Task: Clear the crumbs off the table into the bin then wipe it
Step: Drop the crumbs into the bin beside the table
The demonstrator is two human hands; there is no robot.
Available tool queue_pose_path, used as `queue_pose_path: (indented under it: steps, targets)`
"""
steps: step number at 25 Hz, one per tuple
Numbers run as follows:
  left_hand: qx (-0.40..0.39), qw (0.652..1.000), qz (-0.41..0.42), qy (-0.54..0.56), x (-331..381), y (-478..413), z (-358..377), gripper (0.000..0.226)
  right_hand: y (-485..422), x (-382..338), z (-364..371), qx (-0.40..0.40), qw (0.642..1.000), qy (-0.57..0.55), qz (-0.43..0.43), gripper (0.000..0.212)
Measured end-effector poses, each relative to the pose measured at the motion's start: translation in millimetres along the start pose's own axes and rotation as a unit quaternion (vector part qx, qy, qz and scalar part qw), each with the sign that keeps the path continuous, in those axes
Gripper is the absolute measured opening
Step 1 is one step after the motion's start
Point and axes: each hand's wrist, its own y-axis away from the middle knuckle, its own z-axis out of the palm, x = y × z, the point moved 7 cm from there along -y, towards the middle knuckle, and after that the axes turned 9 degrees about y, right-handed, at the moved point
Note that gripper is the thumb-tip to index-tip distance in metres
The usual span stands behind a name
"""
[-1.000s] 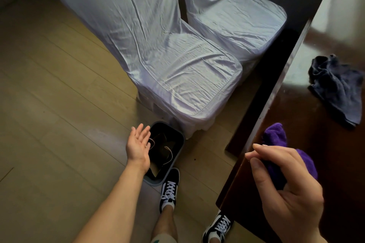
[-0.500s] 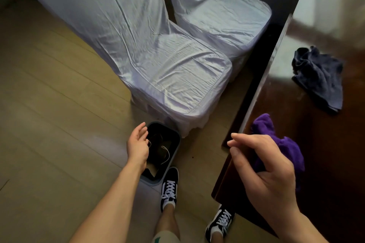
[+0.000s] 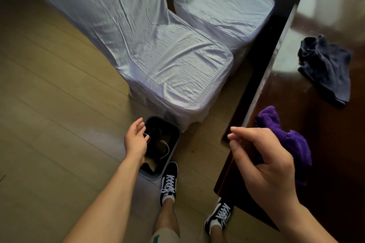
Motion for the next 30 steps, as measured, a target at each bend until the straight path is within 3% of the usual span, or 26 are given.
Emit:
queue_pose_path:
  steps: [6,12,15,19,21,24,27,30]
  targets:
    - [-0.013,0.994,-0.001,-0.105,-6.3,2.0,4.2,0.076,-1.8,6.3,10.3,-0.028,0.991,0.128,-0.027,0.022]
    - [0.002,0.995,0.011,-0.099,-5.6,5.4,6.9,0.063,-1.5,5.5,14.7,-0.040,0.988,0.142,-0.034,0.023]
    - [0.005,0.996,0.004,-0.086,-10.3,4.9,8.4,0.068,-3.5,12.9,-4.0,-0.001,0.978,0.206,-0.041,0.020]
    - [0.003,0.994,0.015,-0.113,-10.3,2.7,7.4,0.075,7.0,42.3,-47.5,0.059,0.948,0.312,0.025,0.024]
    - [0.007,0.994,0.011,-0.108,-11.4,-0.3,5.6,0.073,13.0,54.3,-56.7,0.055,0.938,0.335,0.066,0.031]
    - [0.011,0.997,-0.008,-0.075,-16.1,-3.7,3.4,0.059,19.2,63.9,-43.8,0.016,0.952,0.289,0.100,0.042]
    - [0.012,0.999,-0.029,-0.035,-18.3,-3.1,2.8,0.041,22.1,60.5,-23.4,-0.012,0.965,0.250,0.081,0.045]
    - [0.010,0.999,-0.046,0.021,-20.9,-1.1,2.4,0.040,20.1,57.8,-11.6,-0.009,0.968,0.248,0.049,0.040]
